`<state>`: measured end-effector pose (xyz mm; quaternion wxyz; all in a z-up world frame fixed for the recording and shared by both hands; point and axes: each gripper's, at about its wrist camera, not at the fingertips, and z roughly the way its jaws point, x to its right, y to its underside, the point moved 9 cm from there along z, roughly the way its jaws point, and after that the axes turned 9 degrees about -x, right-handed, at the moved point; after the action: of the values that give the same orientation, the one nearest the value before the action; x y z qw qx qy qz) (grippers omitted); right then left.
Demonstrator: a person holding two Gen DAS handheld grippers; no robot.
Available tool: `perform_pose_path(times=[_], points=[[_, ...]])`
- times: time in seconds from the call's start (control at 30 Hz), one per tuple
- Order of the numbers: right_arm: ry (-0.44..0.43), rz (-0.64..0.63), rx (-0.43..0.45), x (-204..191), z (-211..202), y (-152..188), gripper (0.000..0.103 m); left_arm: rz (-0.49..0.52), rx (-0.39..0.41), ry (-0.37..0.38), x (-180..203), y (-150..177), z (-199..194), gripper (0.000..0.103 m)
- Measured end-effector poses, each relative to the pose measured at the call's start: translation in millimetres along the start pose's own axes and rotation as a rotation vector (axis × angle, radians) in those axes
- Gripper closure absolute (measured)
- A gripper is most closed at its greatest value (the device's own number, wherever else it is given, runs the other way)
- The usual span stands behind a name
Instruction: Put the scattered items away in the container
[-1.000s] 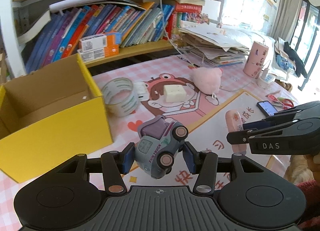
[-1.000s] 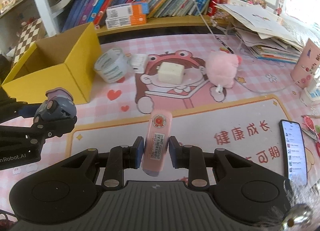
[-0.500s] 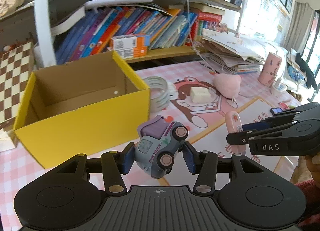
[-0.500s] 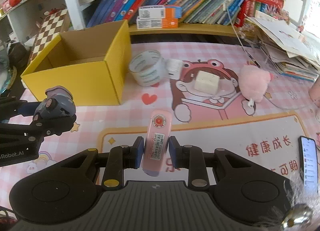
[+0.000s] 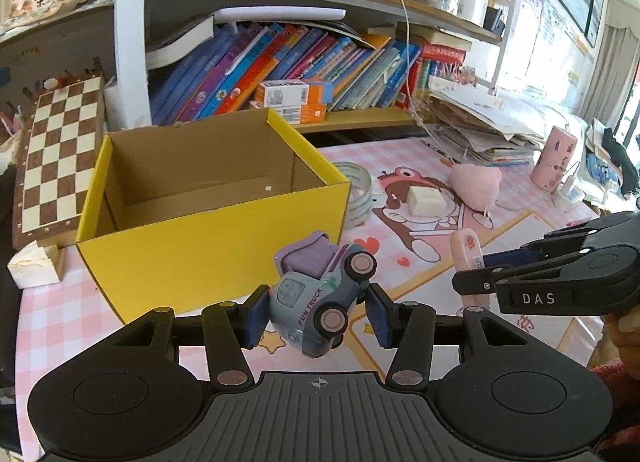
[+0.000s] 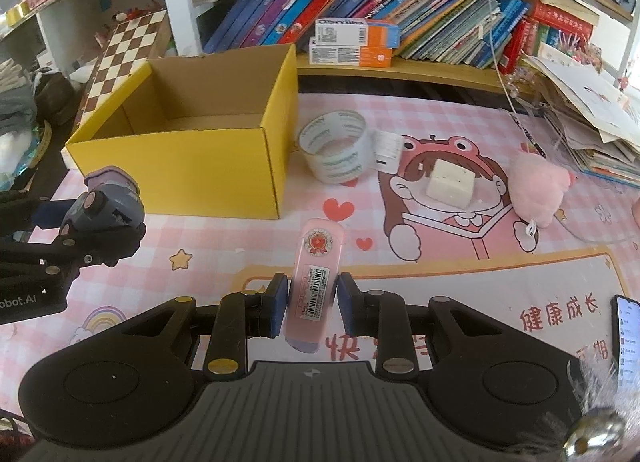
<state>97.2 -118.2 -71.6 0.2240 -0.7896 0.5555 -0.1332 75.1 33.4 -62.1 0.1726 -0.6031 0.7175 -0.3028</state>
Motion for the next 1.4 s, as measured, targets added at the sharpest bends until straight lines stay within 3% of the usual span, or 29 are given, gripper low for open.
perform_pose_path(times=[0.6, 1.4], points=[[0.022, -0.088, 0.03, -21.5, -6.1, -13.9, 0.077, -0.065, 0.093, 0.005, -23.4, -7.9, -21.1, 0.053], [-0.086, -0.195, 0.121, -49.5, -12.0, -86.4, 0.077, -0.11, 0.185, -0.092, -55.0, -50.0, -33.3, 0.053]])
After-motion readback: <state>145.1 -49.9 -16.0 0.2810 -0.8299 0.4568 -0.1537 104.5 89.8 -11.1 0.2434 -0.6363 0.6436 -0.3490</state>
